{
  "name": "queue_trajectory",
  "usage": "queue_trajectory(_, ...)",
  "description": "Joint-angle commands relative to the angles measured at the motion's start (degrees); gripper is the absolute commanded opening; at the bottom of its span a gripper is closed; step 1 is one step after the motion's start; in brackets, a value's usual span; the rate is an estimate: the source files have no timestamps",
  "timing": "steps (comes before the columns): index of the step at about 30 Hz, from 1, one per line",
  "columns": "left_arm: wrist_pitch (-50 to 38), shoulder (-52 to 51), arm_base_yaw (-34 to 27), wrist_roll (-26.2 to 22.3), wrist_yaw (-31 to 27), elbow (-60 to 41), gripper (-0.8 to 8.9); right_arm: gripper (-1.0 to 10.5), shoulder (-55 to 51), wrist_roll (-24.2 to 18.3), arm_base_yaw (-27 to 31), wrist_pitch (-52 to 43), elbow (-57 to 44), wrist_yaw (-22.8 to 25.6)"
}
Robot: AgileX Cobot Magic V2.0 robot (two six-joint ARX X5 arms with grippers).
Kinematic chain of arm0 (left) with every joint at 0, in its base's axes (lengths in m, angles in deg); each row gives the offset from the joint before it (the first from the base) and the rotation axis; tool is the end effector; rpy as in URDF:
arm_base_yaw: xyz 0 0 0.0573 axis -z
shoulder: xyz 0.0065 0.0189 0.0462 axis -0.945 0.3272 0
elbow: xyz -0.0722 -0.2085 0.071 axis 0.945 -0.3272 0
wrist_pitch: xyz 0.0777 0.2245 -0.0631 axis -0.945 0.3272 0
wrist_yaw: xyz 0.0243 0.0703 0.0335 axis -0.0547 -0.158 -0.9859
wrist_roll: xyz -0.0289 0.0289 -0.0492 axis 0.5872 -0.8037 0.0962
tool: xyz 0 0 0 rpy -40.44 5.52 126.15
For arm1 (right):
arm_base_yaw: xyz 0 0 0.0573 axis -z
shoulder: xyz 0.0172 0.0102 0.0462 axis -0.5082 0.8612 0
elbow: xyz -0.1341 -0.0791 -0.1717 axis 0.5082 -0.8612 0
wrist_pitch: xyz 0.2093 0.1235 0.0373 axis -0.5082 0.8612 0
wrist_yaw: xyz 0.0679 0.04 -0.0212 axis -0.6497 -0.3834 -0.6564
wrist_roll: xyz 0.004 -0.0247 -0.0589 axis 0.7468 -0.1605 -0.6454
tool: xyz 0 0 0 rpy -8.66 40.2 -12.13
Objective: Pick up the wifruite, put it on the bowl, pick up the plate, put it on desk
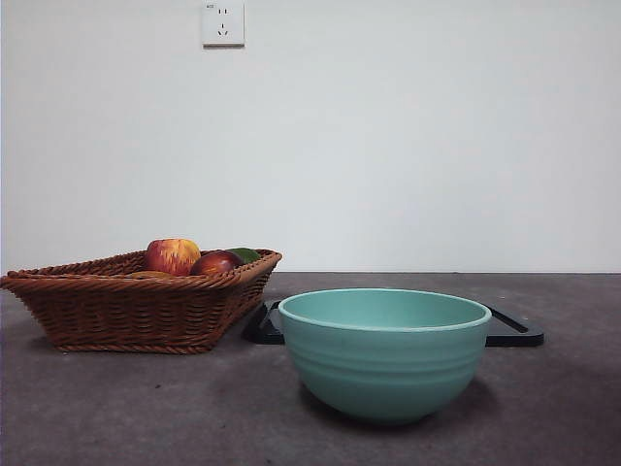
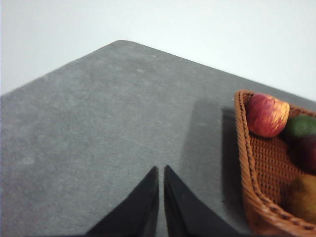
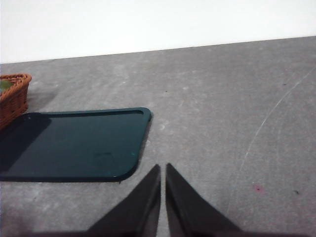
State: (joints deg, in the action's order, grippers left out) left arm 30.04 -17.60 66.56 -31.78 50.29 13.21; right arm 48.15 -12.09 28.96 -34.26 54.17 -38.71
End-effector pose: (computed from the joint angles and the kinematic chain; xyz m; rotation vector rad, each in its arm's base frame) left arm 0.1351 0.0140 0.1546 -0.2875 0.1312 0.1766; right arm 0.1368 0.0097 0.1505 0.1818 0.1652 0.1451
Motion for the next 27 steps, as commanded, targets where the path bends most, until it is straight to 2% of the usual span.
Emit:
queue_trajectory(1,0.07,-0.09,-0.15,4.70,-0.09,-0.35,0.15,0.1,-0.13,3.02,-0.15,0.15,-0.24,-0.15)
queue_trajectory(6,0.59,-0.07,-0.15,5.90,3.48,1.68,0.15,0.1,-0.13,6.27,-0.15,-0.02,0.94,-0.63)
queue_trajectory(12,4.72,0.15,-0.15,8.02,4.55,7.39,0.16,0.1,-0.09,6.58,-0.15,0.83,4.98,-1.46)
queue_trajectory(18,9.99,2.21,-0.15,8.13,4.87,15.54,0.15,0.1,0.46,7.23,-0.15,4.07,11.58,-1.79)
queue_trajectory(22,13.70,5.66,-0.15,6.19,8.15,21.84,0.16,0.1,3.10,6.95,-0.15,7.06,17.92,-4.04)
queue_trajectory(27,17.73,12.20,-0.15,1.66,15.30,29.07,0.15,0.1,10.23,3.45,-0.15,13.81,27.69,-6.49)
